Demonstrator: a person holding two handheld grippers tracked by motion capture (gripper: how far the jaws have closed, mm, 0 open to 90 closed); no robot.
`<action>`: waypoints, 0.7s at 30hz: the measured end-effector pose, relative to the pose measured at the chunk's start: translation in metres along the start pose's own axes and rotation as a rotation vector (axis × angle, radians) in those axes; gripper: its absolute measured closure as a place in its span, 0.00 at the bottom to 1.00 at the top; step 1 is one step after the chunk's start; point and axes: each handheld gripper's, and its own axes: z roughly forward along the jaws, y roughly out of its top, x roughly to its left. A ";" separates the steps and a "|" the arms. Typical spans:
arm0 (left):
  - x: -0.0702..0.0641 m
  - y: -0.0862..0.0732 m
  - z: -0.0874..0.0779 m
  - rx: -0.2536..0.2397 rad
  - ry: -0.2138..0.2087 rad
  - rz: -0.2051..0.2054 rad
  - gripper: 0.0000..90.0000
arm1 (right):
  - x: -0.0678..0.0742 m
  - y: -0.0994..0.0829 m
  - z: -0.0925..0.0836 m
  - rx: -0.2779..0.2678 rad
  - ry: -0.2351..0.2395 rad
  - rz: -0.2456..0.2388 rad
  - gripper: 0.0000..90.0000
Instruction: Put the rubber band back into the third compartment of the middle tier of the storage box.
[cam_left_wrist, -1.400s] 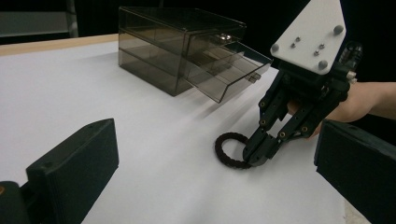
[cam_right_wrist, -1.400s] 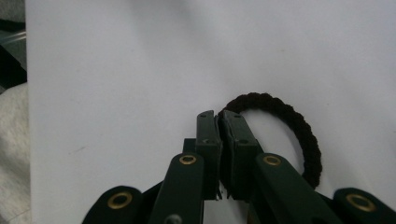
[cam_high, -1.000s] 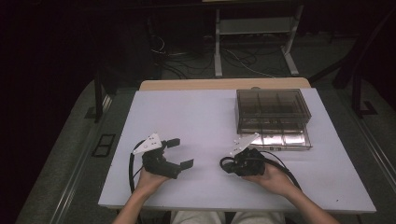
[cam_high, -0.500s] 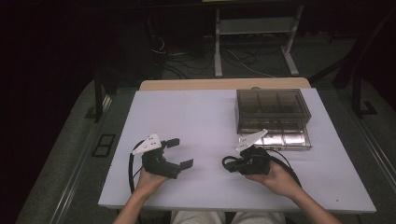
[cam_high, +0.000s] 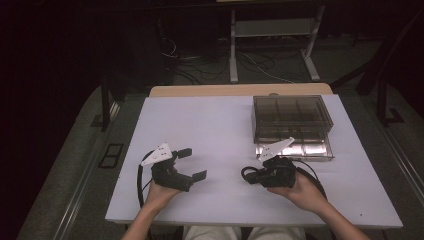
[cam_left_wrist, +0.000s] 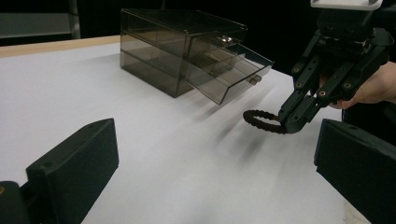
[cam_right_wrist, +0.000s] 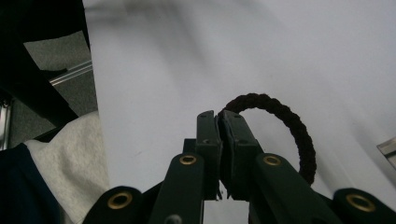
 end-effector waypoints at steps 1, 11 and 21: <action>0.000 0.000 0.000 0.001 0.001 0.000 0.00 | 0.000 0.000 -0.001 0.002 0.002 0.005 0.94; 0.000 0.000 0.000 -0.003 0.001 -0.002 0.00 | -0.001 0.000 -0.012 -0.008 -0.005 0.006 0.94; 0.000 0.000 -0.001 -0.002 0.001 -0.001 0.00 | -0.003 -0.002 -0.019 -0.013 -0.017 0.013 0.94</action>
